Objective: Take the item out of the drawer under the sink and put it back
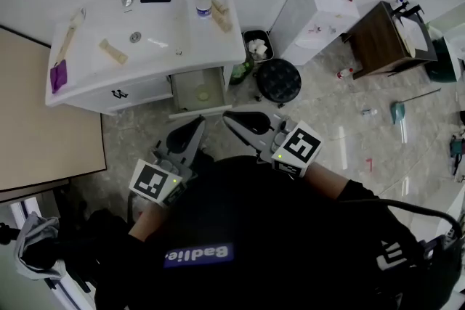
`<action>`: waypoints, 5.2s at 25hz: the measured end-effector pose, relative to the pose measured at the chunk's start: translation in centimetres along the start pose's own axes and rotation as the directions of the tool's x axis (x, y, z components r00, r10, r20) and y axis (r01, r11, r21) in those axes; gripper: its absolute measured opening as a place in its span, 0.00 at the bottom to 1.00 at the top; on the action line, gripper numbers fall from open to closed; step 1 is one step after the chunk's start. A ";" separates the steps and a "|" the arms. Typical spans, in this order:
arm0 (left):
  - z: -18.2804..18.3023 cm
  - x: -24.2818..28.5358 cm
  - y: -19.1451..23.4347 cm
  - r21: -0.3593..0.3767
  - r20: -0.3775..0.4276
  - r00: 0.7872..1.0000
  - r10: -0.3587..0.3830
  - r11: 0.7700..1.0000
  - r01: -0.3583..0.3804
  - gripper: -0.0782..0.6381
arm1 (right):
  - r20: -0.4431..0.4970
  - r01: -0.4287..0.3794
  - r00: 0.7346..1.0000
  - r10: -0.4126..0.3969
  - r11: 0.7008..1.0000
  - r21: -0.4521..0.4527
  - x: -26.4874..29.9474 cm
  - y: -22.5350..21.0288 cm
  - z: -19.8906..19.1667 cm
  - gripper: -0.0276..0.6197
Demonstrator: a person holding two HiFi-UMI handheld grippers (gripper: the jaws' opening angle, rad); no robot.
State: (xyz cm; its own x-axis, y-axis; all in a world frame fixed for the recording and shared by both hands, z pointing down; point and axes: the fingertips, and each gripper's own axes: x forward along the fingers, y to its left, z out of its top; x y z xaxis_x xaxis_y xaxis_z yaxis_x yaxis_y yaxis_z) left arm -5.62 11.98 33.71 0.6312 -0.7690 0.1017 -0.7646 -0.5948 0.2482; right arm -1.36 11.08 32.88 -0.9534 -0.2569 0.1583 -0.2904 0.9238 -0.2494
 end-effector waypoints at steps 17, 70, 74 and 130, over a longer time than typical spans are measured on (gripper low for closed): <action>-6.3 3.5 14.9 -0.022 -0.191 0.981 -0.034 0.999 0.030 0.12 | -0.010 0.129 0.992 -0.129 0.991 0.033 10.4 -6.8 1.3 0.05; -46.1 16.4 28.8 0.090 -0.881 0.419 0.219 0.948 -0.305 0.34 | -0.333 0.410 0.881 -0.336 0.894 0.182 -7.6 -21.9 -11.4 0.05; -47.3 16.3 29.3 0.074 -0.887 0.414 0.202 0.949 -0.306 0.33 | -0.342 0.417 0.875 -0.342 0.892 0.176 -7.6 -22.0 -11.8 0.05; -8.3 8.6 16.5 0.073 -0.362 0.914 0.184 0.983 -0.169 0.15 | -0.123 0.192 0.975 -0.184 0.980 0.053 4.1 -15.7 -1.1 0.04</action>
State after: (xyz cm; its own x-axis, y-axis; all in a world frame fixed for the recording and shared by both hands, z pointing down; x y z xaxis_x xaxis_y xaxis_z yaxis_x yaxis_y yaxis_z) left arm -11.72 -2.52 46.65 0.4830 -0.7272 0.4878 -0.8679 -0.4716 0.1563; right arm -0.57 -4.20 38.52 -0.8661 -0.3861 0.3175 -0.4719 0.8409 -0.2650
